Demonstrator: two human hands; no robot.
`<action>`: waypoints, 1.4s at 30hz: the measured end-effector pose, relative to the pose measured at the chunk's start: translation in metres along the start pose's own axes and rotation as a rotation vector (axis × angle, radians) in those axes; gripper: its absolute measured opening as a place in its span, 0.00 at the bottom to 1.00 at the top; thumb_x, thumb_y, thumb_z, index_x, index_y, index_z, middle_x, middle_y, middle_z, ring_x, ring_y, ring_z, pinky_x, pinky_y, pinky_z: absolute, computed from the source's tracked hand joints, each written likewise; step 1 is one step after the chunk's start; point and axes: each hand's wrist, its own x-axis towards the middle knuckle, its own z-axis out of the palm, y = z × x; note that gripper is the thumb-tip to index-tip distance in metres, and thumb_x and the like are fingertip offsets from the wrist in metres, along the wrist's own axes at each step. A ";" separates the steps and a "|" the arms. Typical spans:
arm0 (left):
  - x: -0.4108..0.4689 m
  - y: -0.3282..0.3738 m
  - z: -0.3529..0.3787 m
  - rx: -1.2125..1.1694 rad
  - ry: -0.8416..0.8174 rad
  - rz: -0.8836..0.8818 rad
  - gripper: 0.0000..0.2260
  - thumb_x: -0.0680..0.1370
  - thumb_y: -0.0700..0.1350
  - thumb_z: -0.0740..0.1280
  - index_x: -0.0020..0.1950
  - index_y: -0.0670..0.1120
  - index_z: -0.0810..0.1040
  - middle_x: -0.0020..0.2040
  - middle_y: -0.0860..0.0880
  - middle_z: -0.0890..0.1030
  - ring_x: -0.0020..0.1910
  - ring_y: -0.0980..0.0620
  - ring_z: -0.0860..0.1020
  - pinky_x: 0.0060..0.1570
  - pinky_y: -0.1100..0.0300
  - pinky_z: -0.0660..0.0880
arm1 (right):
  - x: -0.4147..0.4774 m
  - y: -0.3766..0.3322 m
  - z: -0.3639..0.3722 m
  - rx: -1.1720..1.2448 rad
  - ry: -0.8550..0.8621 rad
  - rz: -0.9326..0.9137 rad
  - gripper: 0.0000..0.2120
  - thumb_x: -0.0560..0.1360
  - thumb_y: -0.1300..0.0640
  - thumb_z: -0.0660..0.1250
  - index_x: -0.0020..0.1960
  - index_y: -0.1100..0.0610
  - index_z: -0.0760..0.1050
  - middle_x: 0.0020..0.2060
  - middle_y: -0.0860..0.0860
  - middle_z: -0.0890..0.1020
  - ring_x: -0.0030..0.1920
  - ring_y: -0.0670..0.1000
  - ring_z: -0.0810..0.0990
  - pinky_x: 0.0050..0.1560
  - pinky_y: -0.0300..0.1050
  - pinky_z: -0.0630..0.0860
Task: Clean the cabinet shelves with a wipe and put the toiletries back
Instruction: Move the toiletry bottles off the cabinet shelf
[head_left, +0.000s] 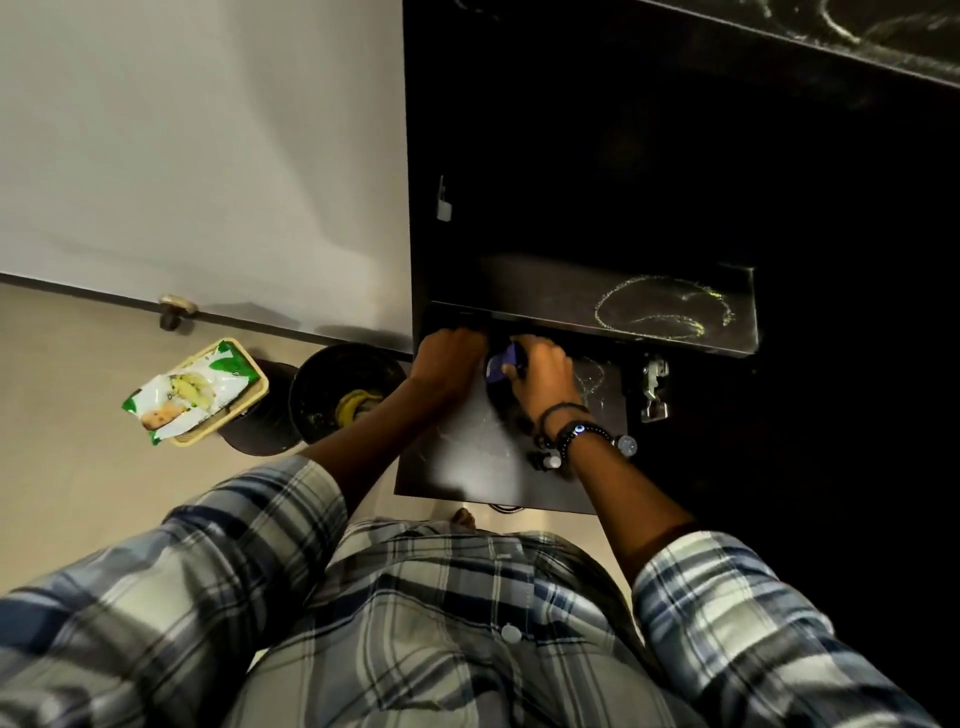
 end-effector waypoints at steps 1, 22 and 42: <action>0.003 0.000 -0.002 0.000 0.006 -0.007 0.11 0.80 0.37 0.59 0.60 0.39 0.75 0.58 0.39 0.79 0.58 0.39 0.77 0.55 0.51 0.73 | 0.005 -0.001 0.000 0.000 -0.005 0.014 0.14 0.73 0.63 0.67 0.58 0.61 0.76 0.54 0.62 0.80 0.56 0.64 0.77 0.55 0.52 0.73; -0.015 -0.006 0.003 -0.126 0.095 0.000 0.22 0.78 0.38 0.64 0.71 0.42 0.64 0.69 0.39 0.67 0.52 0.40 0.78 0.42 0.55 0.73 | 0.016 0.015 -0.009 0.029 -0.083 0.189 0.13 0.71 0.60 0.69 0.54 0.64 0.76 0.53 0.62 0.81 0.55 0.63 0.78 0.52 0.48 0.75; -0.055 -0.015 0.064 -0.246 -0.081 -0.015 0.26 0.76 0.42 0.65 0.73 0.44 0.64 0.69 0.41 0.68 0.56 0.36 0.76 0.50 0.46 0.75 | -0.023 0.054 0.010 0.050 -0.110 0.107 0.02 0.70 0.60 0.71 0.39 0.55 0.81 0.37 0.55 0.83 0.39 0.53 0.79 0.41 0.40 0.74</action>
